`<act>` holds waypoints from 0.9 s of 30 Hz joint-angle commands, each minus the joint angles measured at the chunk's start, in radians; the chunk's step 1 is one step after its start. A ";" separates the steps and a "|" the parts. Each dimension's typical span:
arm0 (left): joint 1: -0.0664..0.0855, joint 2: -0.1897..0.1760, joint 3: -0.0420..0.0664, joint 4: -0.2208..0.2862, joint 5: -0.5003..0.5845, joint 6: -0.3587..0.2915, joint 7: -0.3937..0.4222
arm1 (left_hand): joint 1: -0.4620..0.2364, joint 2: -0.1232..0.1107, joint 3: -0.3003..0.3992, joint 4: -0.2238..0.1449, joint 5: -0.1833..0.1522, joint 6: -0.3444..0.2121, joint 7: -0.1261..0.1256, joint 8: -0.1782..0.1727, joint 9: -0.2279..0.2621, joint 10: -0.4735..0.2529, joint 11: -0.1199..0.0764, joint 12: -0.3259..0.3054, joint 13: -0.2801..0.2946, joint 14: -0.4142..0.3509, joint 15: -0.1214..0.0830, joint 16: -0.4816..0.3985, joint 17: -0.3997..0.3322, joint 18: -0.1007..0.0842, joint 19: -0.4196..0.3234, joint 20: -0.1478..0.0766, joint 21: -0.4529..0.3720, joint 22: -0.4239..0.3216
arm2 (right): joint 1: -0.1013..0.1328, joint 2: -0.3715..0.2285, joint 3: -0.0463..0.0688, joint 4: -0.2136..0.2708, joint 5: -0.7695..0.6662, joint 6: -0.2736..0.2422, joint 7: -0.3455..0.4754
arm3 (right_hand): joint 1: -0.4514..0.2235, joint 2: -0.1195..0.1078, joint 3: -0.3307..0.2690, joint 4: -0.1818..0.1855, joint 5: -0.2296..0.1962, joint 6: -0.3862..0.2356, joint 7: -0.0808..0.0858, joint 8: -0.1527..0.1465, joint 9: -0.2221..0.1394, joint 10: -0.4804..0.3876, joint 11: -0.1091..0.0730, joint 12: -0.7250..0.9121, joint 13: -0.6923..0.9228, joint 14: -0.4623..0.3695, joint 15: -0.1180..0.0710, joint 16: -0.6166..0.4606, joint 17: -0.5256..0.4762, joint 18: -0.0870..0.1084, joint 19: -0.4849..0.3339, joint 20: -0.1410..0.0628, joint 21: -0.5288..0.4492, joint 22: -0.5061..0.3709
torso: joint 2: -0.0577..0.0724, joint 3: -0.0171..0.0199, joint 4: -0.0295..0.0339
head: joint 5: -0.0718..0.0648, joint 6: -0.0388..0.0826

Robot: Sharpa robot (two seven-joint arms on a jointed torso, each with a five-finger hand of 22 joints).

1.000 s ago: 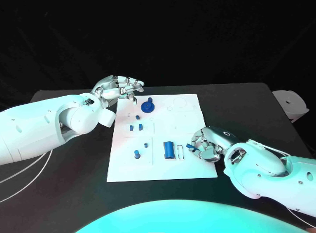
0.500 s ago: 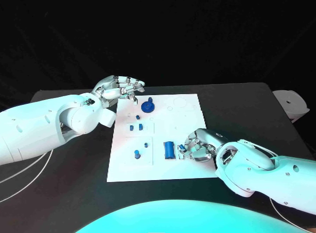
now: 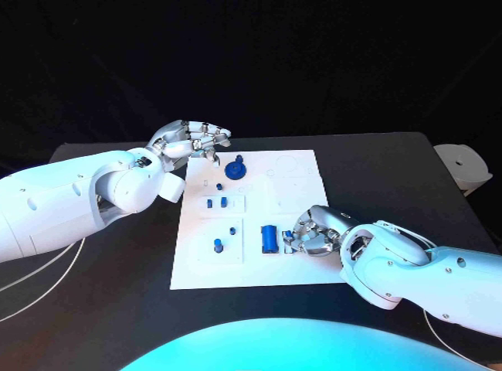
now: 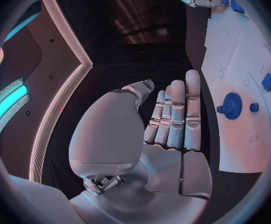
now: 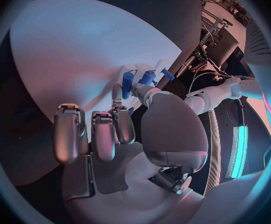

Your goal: Assemble the parts on the task board

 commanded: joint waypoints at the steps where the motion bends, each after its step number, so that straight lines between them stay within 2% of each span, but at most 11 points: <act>1: 0.001 0.001 0.001 0.003 0.003 0.017 0.005 | -0.002 0.006 0.002 0.004 0.004 -0.006 -0.002 0.006 0.001 -0.009 0.000 0.003 0.002 -0.007 0.001 0.005 -0.002 0.006 0.003 0.002 -0.005 -0.002 | -0.001 0.007 -0.001 -0.007 0.006 0.035 0.002 | -0.014 0.000 -0.005 0.008 -0.009 0.008 0.001 0.007 -0.001 0.007 -0.003 0.007 0.110 0.090 -0.009 0.004 0.191 -0.013 0.068 -0.006 0.006 0.164 | 0.001 0.0002 0.0010 | 0.000 0.000; 19: 0.001 0.000 0.001 0.002 -0.001 0.020 0.002 | -0.002 0.007 0.003 0.004 0.005 -0.006 -0.002 0.006 0.001 -0.010 0.000 0.004 0.002 -0.007 0.001 0.005 -0.002 0.006 0.003 0.002 -0.005 -0.002 | -0.002 0.011 -0.001 -0.006 -0.009 0.030 0.008 | -0.068 -0.001 -0.033 0.042 -0.041 0.007 0.000 0.017 0.005 0.009 -0.004 0.009 0.113 0.090 -0.010 0.004 0.191 -0.013 0.069 -0.008 0.005 0.165 | 0.000 0.0001 -0.0009 | 0.005 0.000; 22: 0.001 0.000 0.001 0.002 -0.001 0.019 0.002 | -0.001 0.007 0.004 0.004 0.005 -0.007 -0.002 0.006 0.001 -0.010 0.000 0.004 0.002 -0.008 0.001 0.005 -0.002 0.006 0.003 0.002 -0.005 -0.002 | -0.002 0.010 -0.001 -0.005 -0.014 0.027 0.009 | -0.102 -0.006 -0.056 0.061 -0.074 0.007 0.001 0.021 0.006 0.008 -0.003 0.008 0.113 0.090 -0.010 0.004 0.191 -0.013 0.069 -0.008 0.004 0.166 | 0.000 0.0002 -0.0007 | 0.005 0.000; 23: 0.001 0.000 0.001 0.002 -0.001 0.019 0.002 | -0.001 0.007 0.004 0.004 0.005 -0.007 -0.002 0.006 0.001 -0.010 0.000 0.004 0.002 -0.008 0.001 0.005 -0.002 0.006 0.003 0.002 -0.005 -0.002 | -0.002 0.009 -0.001 -0.004 -0.016 0.026 0.010 | -0.114 -0.009 -0.068 0.062 -0.070 0.007 0.000 0.022 0.006 0.008 -0.004 0.007 0.113 0.089 -0.010 0.003 0.190 -0.013 0.069 -0.008 0.003 0.166 | 0.000 0.0003 -0.0009 | 0.005 0.000; 25: 0.001 0.000 0.001 0.001 -0.001 0.019 0.002 | -0.001 0.007 0.004 0.004 0.005 -0.007 -0.002 0.006 0.001 -0.010 0.000 0.004 0.002 -0.008 0.001 0.005 -0.002 0.006 0.003 0.002 -0.005 -0.002 | -0.002 0.008 -0.001 -0.002 -0.020 0.022 0.012 | -0.150 -0.011 -0.104 0.064 -0.007 0.006 -0.002 0.024 0.008 0.008 -0.005 0.007 0.113 0.089 -0.011 0.003 0.190 -0.013 0.069 -0.009 0.002 0.166 | 0.000 0.0006 -0.0009 | 0.005 0.000; 27: 0.001 0.000 0.001 0.001 -0.001 0.020 0.002 | -0.001 0.007 0.004 0.004 0.005 -0.007 -0.002 0.006 0.001 -0.010 0.000 0.004 0.002 -0.008 0.001 0.005 -0.002 0.006 0.003 0.002 -0.005 -0.002 | -0.002 0.007 -0.001 0.000 -0.023 0.020 0.014 | -0.163 -0.010 -0.120 0.064 -0.003 0.005 -0.002 0.025 0.009 0.007 -0.006 0.006 0.113 0.089 -0.012 0.003 0.190 -0.013 0.069 -0.010 0.001 0.166 | 0.000 0.0009 -0.0006 | 0.005 0.000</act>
